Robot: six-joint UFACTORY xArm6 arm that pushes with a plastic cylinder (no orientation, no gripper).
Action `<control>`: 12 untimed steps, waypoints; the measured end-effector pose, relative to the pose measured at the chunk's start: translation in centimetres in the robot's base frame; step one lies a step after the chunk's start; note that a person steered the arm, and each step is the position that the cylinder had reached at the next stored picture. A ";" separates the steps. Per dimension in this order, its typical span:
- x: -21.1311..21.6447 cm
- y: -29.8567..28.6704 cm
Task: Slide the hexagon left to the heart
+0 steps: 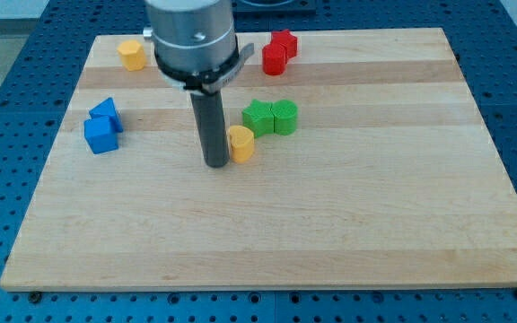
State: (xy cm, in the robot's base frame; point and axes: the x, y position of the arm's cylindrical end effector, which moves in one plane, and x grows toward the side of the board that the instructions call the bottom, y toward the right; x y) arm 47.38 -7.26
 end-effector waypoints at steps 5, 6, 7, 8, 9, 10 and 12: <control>-2.9 1.0; -3.4 -4.4; -6.9 -7.0; -11.2 -7.5; -15.0 -8.5; -16.6 -13.8; -18.0 -23.1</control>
State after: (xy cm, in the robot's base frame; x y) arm 29.39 -30.36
